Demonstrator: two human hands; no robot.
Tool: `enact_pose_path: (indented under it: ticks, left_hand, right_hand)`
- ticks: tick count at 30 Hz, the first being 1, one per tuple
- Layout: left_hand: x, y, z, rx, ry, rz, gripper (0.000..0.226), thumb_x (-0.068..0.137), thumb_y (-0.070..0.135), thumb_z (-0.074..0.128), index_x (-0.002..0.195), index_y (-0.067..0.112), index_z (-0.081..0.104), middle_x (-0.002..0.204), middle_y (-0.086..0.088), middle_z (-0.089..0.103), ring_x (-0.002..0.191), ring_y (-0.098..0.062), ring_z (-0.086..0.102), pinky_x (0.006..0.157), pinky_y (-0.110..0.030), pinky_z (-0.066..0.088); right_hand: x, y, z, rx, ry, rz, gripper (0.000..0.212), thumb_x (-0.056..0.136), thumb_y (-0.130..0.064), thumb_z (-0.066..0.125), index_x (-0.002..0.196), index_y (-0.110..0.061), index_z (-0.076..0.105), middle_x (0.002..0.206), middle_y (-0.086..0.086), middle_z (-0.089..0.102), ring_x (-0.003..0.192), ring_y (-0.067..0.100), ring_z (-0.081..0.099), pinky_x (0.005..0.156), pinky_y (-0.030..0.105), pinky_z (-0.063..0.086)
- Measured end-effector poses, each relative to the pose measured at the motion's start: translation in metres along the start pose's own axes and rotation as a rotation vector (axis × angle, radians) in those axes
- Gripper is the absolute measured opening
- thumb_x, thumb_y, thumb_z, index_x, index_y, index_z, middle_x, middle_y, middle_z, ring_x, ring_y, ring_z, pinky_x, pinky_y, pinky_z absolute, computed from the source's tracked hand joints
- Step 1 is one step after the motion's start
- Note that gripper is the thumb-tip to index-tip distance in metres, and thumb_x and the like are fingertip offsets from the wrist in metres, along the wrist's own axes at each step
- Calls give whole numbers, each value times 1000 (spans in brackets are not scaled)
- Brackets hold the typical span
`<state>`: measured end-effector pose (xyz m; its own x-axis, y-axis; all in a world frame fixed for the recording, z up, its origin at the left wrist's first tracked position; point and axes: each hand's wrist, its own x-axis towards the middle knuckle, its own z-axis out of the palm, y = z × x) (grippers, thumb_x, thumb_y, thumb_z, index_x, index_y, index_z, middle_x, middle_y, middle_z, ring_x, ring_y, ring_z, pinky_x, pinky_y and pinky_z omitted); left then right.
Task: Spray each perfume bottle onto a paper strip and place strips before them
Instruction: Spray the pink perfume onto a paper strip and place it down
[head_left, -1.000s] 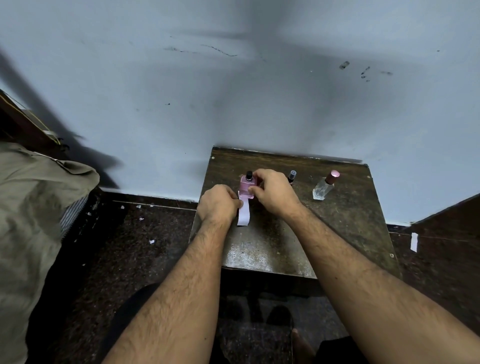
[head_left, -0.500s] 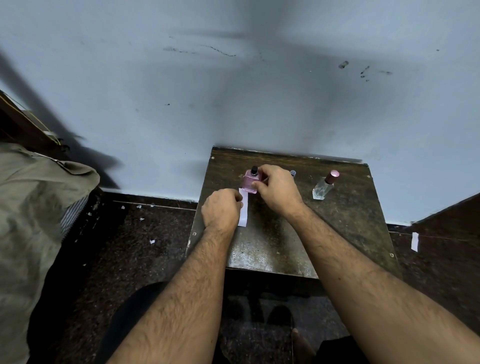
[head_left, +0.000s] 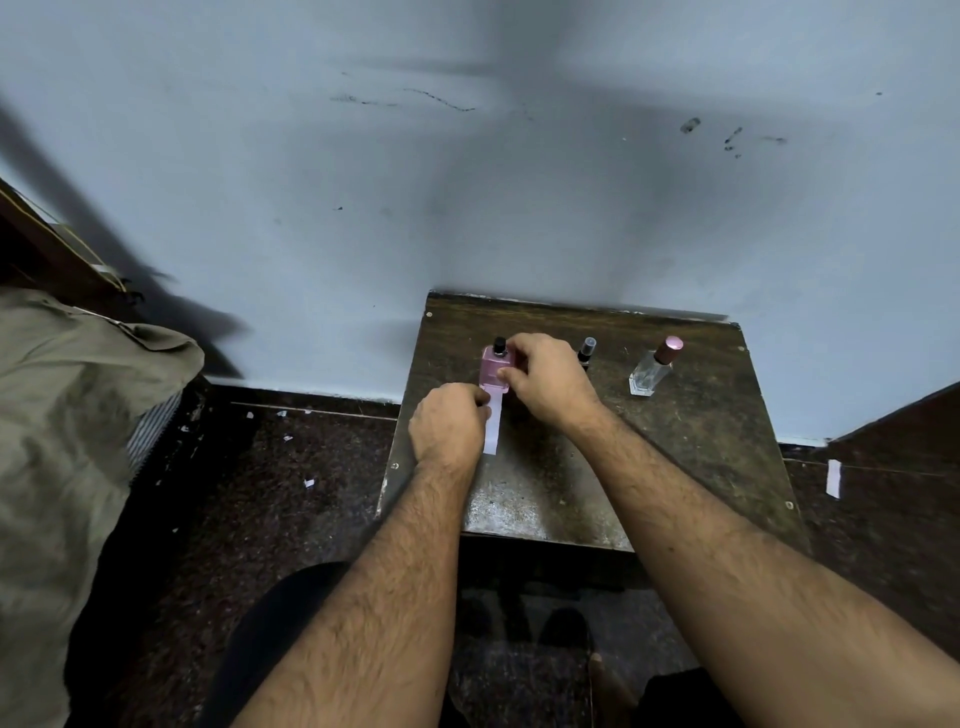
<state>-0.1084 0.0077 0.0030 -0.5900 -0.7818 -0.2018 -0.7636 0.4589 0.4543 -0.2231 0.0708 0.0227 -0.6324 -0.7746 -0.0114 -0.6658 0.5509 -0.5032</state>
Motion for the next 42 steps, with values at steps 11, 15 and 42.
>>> enact_pose_path:
  ticks: [11, 15, 42]
  left_hand:
    - [0, 1, 1, 19, 6, -1, 29, 92, 33, 65, 121, 36, 67, 117, -2, 70, 110, -25, 62, 91, -37, 50]
    - [0, 0, 1, 10, 5, -4, 30, 92, 34, 65, 121, 36, 67, 117, -2, 70, 110, -26, 62, 91, -36, 49]
    - [14, 6, -8, -278, 118, 47, 41, 84, 24, 73, 121, 34, 59, 114, 6, 66, 105, -19, 63, 88, -43, 53]
  right_hand:
    - [-1, 0, -2, 0, -14, 0, 27, 88, -23, 68, 114, -14, 66, 110, 4, 66, 100, 19, 59, 88, 32, 47]
    - [0, 0, -1, -13, -22, -14, 25, 89, -22, 67, 112, -14, 66, 108, 4, 66, 99, 19, 60, 86, 31, 45]
    - [26, -8, -9, -135, -140, 196, 34, 83, 8, 51, 105, -11, 68, 89, 11, 72, 78, 29, 70, 72, 44, 60]
